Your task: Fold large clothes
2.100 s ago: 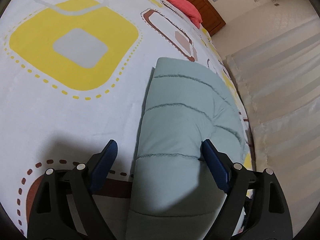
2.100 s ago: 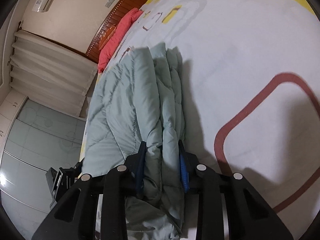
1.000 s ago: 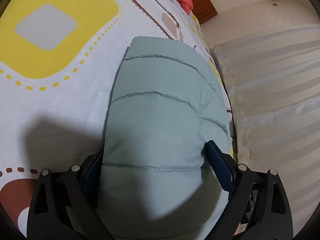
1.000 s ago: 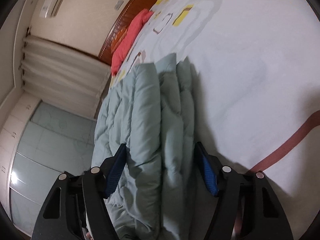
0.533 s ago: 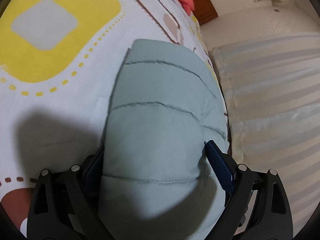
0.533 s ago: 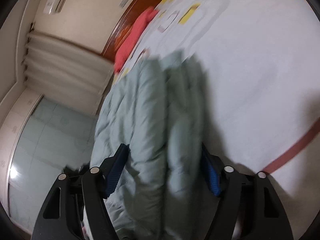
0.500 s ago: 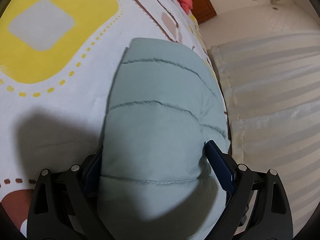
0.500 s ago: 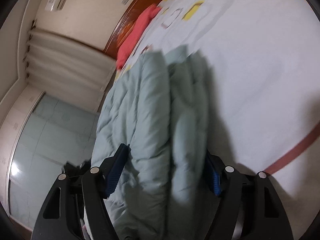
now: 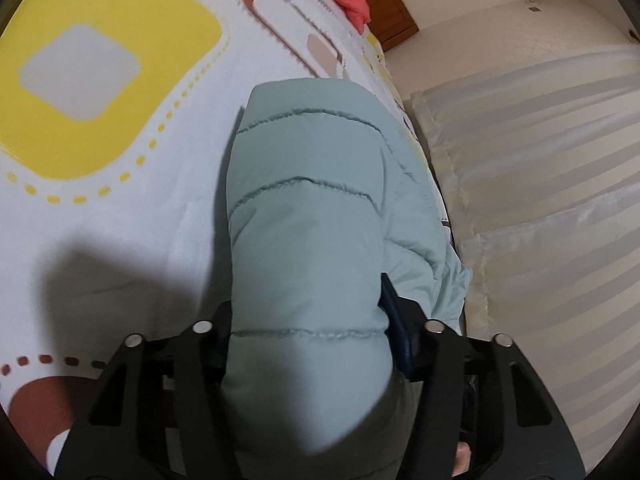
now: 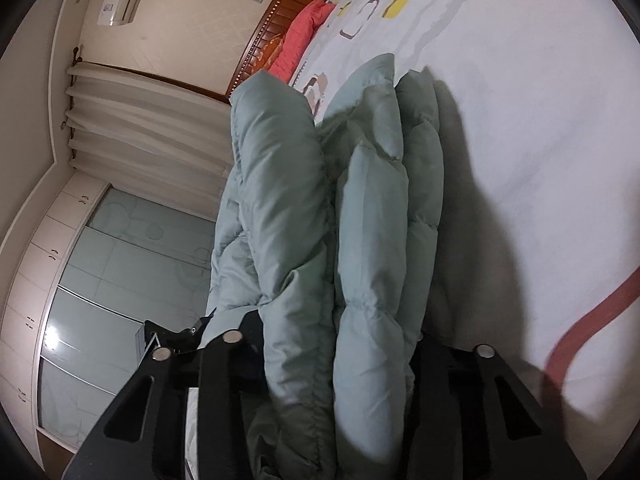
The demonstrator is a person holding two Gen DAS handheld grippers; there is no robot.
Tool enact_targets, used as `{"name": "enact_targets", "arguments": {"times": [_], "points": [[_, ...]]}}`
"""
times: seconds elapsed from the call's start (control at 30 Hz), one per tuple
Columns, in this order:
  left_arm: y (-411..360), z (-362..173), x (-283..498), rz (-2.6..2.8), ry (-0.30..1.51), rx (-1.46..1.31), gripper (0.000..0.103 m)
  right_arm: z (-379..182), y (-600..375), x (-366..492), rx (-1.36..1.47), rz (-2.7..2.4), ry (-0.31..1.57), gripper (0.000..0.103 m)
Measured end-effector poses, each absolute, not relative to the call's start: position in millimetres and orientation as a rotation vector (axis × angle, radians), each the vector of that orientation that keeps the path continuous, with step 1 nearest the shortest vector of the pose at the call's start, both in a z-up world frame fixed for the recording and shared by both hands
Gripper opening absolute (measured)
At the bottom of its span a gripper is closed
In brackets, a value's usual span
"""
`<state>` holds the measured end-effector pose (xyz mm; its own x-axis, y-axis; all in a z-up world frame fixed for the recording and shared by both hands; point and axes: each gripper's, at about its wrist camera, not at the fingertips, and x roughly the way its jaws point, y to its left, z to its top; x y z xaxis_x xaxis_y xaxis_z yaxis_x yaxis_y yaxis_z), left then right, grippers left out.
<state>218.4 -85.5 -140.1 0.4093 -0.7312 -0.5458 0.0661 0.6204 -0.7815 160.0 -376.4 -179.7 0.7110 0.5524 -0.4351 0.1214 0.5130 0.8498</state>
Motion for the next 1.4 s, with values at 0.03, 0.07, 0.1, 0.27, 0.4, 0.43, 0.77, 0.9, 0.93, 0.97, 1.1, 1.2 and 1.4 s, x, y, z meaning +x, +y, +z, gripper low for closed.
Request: {"name": "enact_targets", "arguments": {"times": [0.03, 0.07, 0.1, 0.27, 0.4, 0.43, 0.77, 0.9, 0.93, 0.97, 1.1, 1.2, 1.4], "points": [[-84, -136, 218, -0.562, 1.024, -0.750, 0.052, -178, -373, 163, 1.016, 0.295, 0.759, 0.035], [-81, -133, 219, -0.558, 1.018, -0.750, 0.051, -176, -372, 164, 1.017, 0.306, 0.756, 0.034], [-79, -130, 220, -0.555, 1.010, -0.752, 0.050, -174, -368, 167, 1.013, 0.316, 0.752, 0.034], [-48, -108, 224, -0.529, 0.948, -0.752, 0.049, -166, -349, 191, 0.992, 0.375, 0.749, 0.033], [-14, -96, 238, -0.483, 0.902, -0.761, 0.049, -158, -320, 227, 0.968, 0.439, 0.755, 0.033], [-5, -96, 241, -0.471, 0.896, -0.765, 0.049, -157, -311, 237, 0.961, 0.454, 0.760, 0.033], [58, -132, 261, -0.368, 0.909, -0.826, 0.049, -183, -263, 281, 0.937, 0.491, 0.846, 0.033], [63, -142, 260, -0.375, 0.906, -0.816, 0.050, -185, -266, 279, 0.943, 0.488, 0.848, 0.033], [63, -144, 261, -0.377, 0.908, -0.819, 0.051, -183, -266, 278, 0.935, 0.485, 0.849, 0.034], [65, -145, 261, -0.379, 0.911, -0.825, 0.053, -181, -266, 277, 0.921, 0.481, 0.851, 0.038], [71, -140, 258, -0.365, 0.925, -0.814, 0.068, -168, -265, 277, 0.872, 0.456, 0.871, 0.054], [80, -133, 254, -0.357, 0.916, -0.788, 0.075, -154, -273, 271, 0.845, 0.435, 0.862, 0.069], [96, -130, 277, -0.316, 0.924, -0.901, 0.078, -138, -301, 297, 0.924, 0.375, 0.828, 0.071]]}}
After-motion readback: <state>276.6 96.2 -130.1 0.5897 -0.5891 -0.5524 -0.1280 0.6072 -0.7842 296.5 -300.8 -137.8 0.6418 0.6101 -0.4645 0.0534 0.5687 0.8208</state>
